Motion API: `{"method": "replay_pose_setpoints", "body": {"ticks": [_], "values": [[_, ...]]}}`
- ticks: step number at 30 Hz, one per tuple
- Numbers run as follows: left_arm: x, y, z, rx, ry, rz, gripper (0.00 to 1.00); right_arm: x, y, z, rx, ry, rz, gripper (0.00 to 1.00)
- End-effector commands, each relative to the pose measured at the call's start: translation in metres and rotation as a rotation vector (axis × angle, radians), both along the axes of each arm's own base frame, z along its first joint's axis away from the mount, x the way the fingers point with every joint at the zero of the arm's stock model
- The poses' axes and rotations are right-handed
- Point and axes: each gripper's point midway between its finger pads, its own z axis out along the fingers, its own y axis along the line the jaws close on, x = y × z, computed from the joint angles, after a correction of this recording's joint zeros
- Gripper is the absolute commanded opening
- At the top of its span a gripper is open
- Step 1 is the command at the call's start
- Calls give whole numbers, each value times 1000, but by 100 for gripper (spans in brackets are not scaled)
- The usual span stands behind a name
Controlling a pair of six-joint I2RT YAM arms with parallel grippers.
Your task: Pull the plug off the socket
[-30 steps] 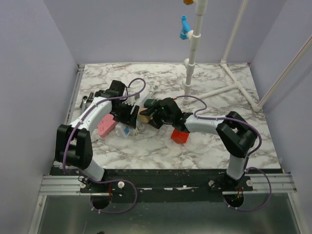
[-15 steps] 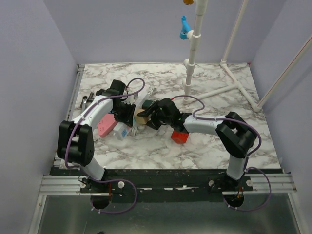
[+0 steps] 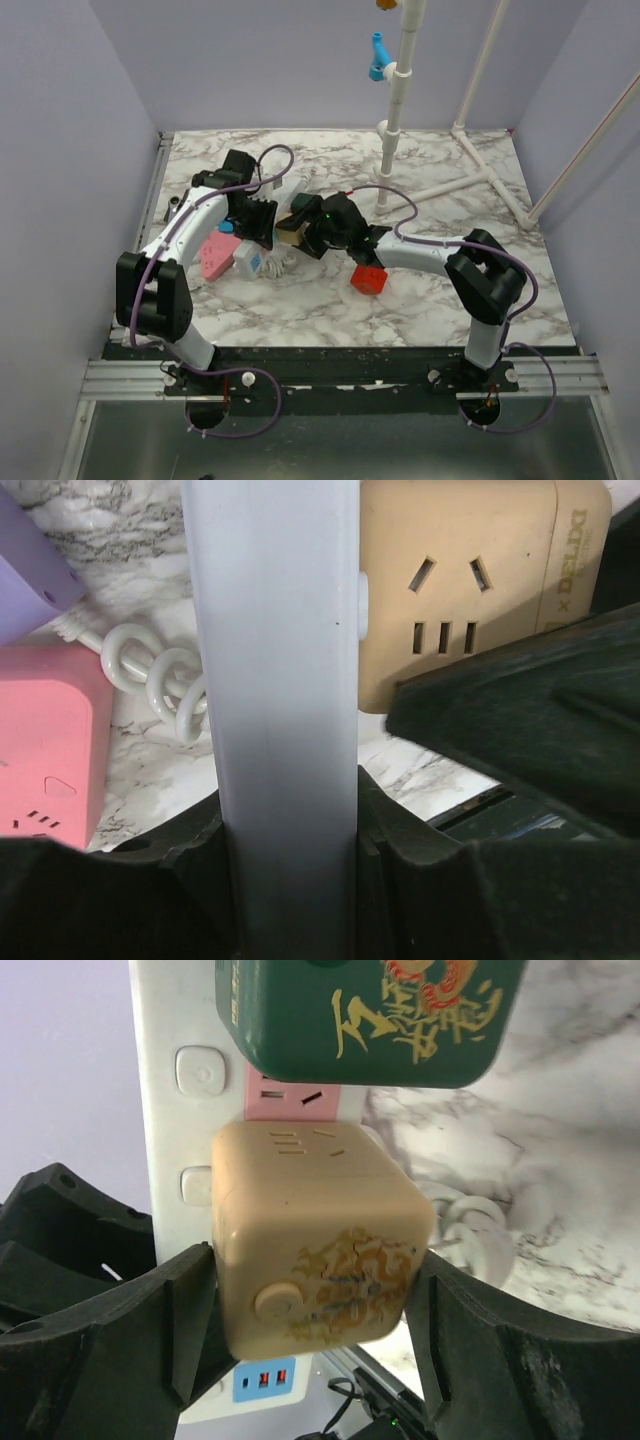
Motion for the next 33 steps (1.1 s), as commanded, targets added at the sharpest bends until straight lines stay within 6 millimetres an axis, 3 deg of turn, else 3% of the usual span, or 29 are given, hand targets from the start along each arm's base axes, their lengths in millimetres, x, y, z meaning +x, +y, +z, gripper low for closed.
{"method": "replay_pose_setpoints", "body": {"ticks": [1,9,19,26,33], "values": [[-9,-43,64,-223,-81,-84,0,19,21,52,77,-158,-7,80],[-19,-38,86,-251,-114,-61,0,33,15,75,117,-211,-64,76],[-25,-35,95,-272,-130,-60,0,34,18,79,147,-217,-54,71],[-29,-32,102,-282,-143,-64,0,34,13,79,127,-228,-60,81],[-26,-28,104,-288,-156,-46,0,31,15,87,161,-236,-48,78]]}}
